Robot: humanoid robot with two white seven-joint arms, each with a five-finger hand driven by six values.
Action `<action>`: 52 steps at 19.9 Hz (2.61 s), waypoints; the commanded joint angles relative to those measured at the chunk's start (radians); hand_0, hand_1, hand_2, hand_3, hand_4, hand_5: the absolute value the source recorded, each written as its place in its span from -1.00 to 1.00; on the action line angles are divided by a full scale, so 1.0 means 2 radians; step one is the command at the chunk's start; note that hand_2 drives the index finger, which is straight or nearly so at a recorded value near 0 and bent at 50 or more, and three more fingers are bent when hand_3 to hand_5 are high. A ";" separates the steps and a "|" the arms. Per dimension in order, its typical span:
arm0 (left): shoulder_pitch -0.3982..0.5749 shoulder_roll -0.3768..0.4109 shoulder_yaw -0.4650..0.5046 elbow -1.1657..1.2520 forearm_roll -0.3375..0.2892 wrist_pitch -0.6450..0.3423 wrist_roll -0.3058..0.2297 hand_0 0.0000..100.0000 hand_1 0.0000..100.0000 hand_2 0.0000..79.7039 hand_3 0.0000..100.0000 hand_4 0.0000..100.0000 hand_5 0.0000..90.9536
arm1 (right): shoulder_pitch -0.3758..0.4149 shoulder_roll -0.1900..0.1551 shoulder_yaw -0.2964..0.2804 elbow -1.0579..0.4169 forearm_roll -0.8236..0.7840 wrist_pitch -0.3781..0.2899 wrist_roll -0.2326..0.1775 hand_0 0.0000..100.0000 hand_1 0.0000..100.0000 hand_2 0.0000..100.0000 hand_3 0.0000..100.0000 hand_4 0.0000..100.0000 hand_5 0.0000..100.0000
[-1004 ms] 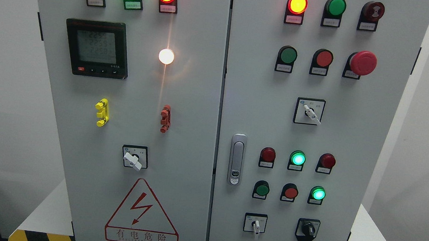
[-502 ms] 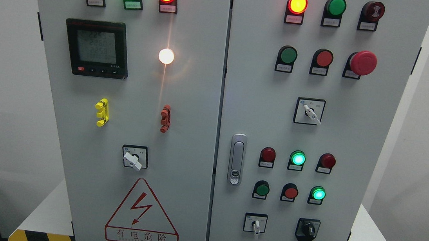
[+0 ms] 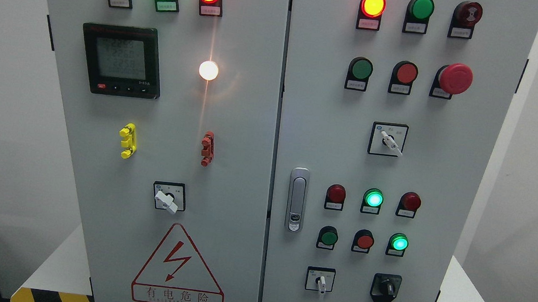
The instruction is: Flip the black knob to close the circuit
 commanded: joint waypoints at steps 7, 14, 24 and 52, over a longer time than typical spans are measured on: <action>0.000 0.000 0.000 0.000 0.000 0.000 0.000 -0.76 0.11 -1.00 -1.00 -1.00 -1.00 | -0.062 0.003 0.017 0.046 0.022 0.020 0.000 -1.00 -0.96 0.85 1.00 0.89 0.80; 0.000 0.000 0.000 0.000 0.000 0.000 0.000 -0.76 0.11 -1.00 -1.00 -1.00 -1.00 | -0.079 0.004 0.013 0.063 0.034 0.023 0.000 -1.00 -0.96 0.84 1.00 0.89 0.80; 0.000 0.000 0.000 0.000 0.000 0.000 0.000 -0.76 0.11 -1.00 -1.00 -1.00 -1.00 | -0.090 0.005 -0.001 0.070 0.037 0.023 -0.001 -1.00 -0.95 0.83 1.00 0.88 0.78; 0.000 0.000 0.000 0.000 0.000 0.000 0.000 -0.76 0.11 -1.00 -1.00 -1.00 -1.00 | -0.094 0.000 -0.030 0.072 0.036 0.015 -0.008 -1.00 -0.93 0.80 1.00 0.87 0.77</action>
